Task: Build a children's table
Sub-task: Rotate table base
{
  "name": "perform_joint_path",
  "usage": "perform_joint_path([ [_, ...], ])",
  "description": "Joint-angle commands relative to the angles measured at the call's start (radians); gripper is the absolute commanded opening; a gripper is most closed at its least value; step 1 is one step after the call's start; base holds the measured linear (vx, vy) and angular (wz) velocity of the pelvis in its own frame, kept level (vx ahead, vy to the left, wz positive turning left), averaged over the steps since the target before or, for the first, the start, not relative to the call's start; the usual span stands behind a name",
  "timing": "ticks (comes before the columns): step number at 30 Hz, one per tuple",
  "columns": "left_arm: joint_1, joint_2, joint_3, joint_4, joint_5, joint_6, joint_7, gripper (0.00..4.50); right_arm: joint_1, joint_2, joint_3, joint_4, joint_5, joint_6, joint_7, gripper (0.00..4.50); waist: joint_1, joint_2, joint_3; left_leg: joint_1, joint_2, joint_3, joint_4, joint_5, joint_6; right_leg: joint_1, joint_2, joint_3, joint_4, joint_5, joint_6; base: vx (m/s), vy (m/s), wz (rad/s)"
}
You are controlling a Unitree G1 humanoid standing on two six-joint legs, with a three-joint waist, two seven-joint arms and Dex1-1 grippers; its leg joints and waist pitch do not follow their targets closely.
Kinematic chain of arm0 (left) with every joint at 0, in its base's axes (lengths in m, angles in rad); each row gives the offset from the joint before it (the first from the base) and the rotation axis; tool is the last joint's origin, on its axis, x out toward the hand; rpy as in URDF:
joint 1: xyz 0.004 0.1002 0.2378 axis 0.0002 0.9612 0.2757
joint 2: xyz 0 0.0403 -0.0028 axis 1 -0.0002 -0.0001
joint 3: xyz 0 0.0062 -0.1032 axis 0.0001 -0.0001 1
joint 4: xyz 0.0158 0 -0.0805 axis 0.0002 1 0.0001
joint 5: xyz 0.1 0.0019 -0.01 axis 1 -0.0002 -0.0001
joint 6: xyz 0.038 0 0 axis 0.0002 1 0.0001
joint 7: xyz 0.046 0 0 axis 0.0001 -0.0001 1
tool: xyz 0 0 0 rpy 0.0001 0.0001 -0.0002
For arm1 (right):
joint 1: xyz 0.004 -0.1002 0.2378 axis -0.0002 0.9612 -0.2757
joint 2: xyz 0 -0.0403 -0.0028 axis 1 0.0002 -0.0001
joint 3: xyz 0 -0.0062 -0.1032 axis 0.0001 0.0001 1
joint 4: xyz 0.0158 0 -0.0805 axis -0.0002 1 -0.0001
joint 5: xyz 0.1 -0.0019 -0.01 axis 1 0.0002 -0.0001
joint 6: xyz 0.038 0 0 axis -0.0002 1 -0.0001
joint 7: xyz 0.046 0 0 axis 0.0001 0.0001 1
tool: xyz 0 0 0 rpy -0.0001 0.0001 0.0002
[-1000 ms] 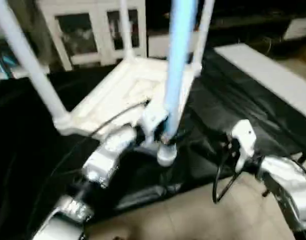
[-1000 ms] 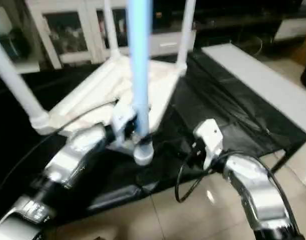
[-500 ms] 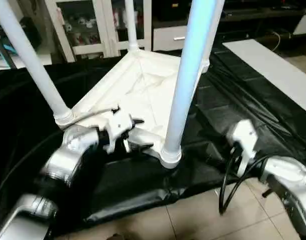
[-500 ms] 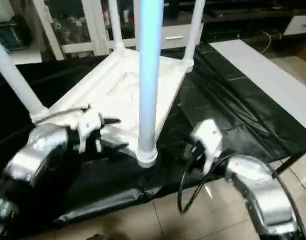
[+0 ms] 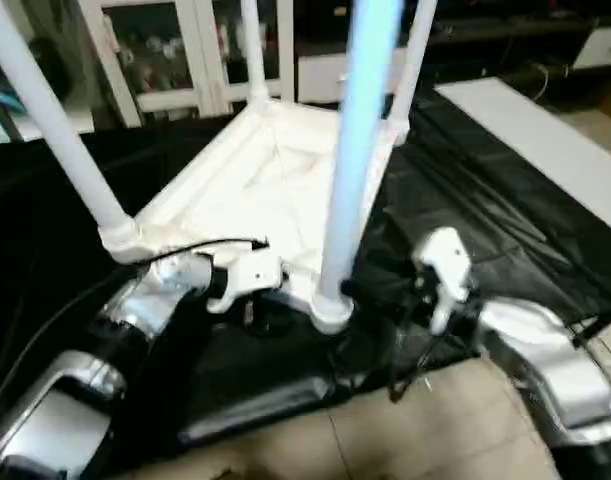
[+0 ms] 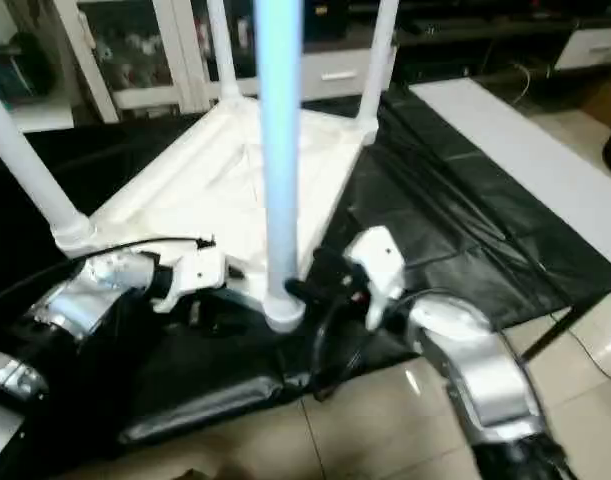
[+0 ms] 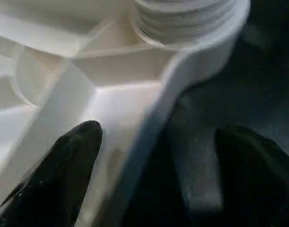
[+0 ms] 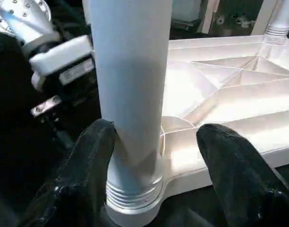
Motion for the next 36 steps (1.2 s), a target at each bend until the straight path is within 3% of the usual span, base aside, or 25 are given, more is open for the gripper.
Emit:
perform_joint_path([
  [1,-0.035,0.025,-0.018,0.024,0.048,-0.03,0.0,4.43,-0.045,0.019,-0.003,0.054,-0.031,-0.017,-0.057,3.09,0.004,-0.006,-0.067,0.007,0.029,-0.005,-0.083,-0.211,-0.006,0.052,-0.051,0.039,-0.071,-0.183,-0.21,0.0,0.0,0.0],
  [4,-0.062,0.041,-0.015,0.059,0.071,-0.052,-0.009,4.43,-0.074,0.043,-0.008,0.084,-0.035,-0.023,-0.063,3.09,0.006,-0.004,-0.065,0.011,0.029,-0.003,-0.082,-0.226,-0.015,0.048,-0.052,0.042,-0.073,-0.217,-0.203,0.0,0.0,0.0],
  [6,-0.088,0.066,-0.016,0.082,0.091,-0.053,-0.023,4.43,-0.092,0.045,-0.011,0.11,-0.042,-0.035,-0.057,3.09,0.009,-0.009,-0.068,0.01,0.031,-0.002,-0.082,-0.2,-0.01,0.05,-0.052,0.042,-0.066,-0.163,-0.211,0.0,0.0,0.0],
  [15,-0.098,0.11,-0.056,0.173,0.168,-0.115,-0.022,4.43,-0.103,0.053,-0.005,0.124,-0.03,-0.058,-0.023,3.09,0.011,-0.002,-0.073,0.011,0.029,0.002,-0.077,-0.152,0.006,0.055,-0.051,0.041,-0.056,-0.046,-0.246,0.0,0.0,0.0],
  [19,-0.102,0.072,-0.073,0.217,0.206,-0.172,0.044,4.43,-0.077,0.052,0.021,0.074,0.006,-0.049,0.034,3.09,0.013,-0.004,-0.068,0.013,0.031,0.003,-0.079,-0.194,0.001,0.054,-0.052,0.042,-0.062,-0.103,-0.241,0.0,0.0,0.0],
  [20,-0.107,0.063,-0.075,0.226,0.214,-0.184,0.066,4.43,-0.073,0.05,0.024,0.066,0.013,-0.046,0.045,3.09,0.015,0.002,-0.067,0.014,0.03,0.002,-0.079,-0.207,0.001,0.054,-0.052,0.043,-0.064,-0.116,-0.239,0.0,0.0,0.0],
  [21,-0.12,0.052,-0.077,0.243,0.226,-0.195,0.095,4.43,-0.064,0.04,0.035,0.052,0.02,-0.046,0.067,3.09,0.016,-0.001,-0.066,0.014,0.032,0.001,-0.082,-0.232,-0.001,0.054,-0.053,0.044,-0.069,-0.153,-0.23,0.0,0.0,0.0],
  [24,-0.143,0.046,-0.083,0.264,0.242,-0.198,0.098,4.43,-0.054,0.027,0.033,0.036,0.023,-0.046,0.08,3.09,0.024,0.004,-0.063,0.022,0.033,0.003,-0.085,-0.275,-0.016,0.047,-0.054,0.046,-0.078,-0.239,-0.212,0.0,0.0,0.0],
  [27,-0.162,0.044,-0.076,0.287,0.246,-0.207,0.092,4.43,-0.052,0.026,0.017,0.023,0.031,-0.04,0.075,3.09,0.034,0.007,-0.067,0.02,0.033,0.0,-0.087,-0.274,-0.028,0.047,-0.054,0.047,-0.078,-0.248,-0.191,0.0,0.0,0.0],
  [28,-0.167,0.043,-0.074,0.295,0.246,-0.21,0.086,4.43,-0.056,0.03,0.014,0.028,0.025,-0.044,0.068,3.09,0.035,0.012,-0.067,0.02,0.032,0.0,-0.087,-0.276,-0.031,0.046,-0.054,0.047,-0.079,-0.243,-0.191,0.0,0.0,0.0],
  [30,-0.175,0.041,-0.072,0.313,0.251,-0.222,0.085,4.43,-0.075,0.047,0.011,0.061,-0.004,-0.064,0.035,3.09,0.032,0.006,-0.068,0.016,0.031,-0.001,-0.088,-0.27,-0.035,0.048,-0.053,0.046,-0.077,-0.229,-0.192,0.0,0.0,0.0],
  [32,-0.182,0.034,-0.075,0.339,0.259,-0.244,0.071,4.43,-0.126,0.09,0.015,0.154,-0.07,-0.084,-0.058,3.09,0.03,0.009,-0.069,0.016,0.03,-0.001,-0.086,-0.263,-0.042,0.044,-0.052,0.046,-0.075,-0.204,-0.199,0.0,0.0,0.0],
  [36,-0.186,0.027,-0.076,0.358,0.259,-0.261,0.046,4.43,-0.181,0.133,0.023,0.247,-0.098,-0.101,-0.118,3.09,0.029,0.01,-0.07,0.021,0.03,0.0,-0.088,-0.286,-0.049,0.043,-0.052,0.045,-0.075,-0.222,-0.209,0.0,0.0,0.0],
])
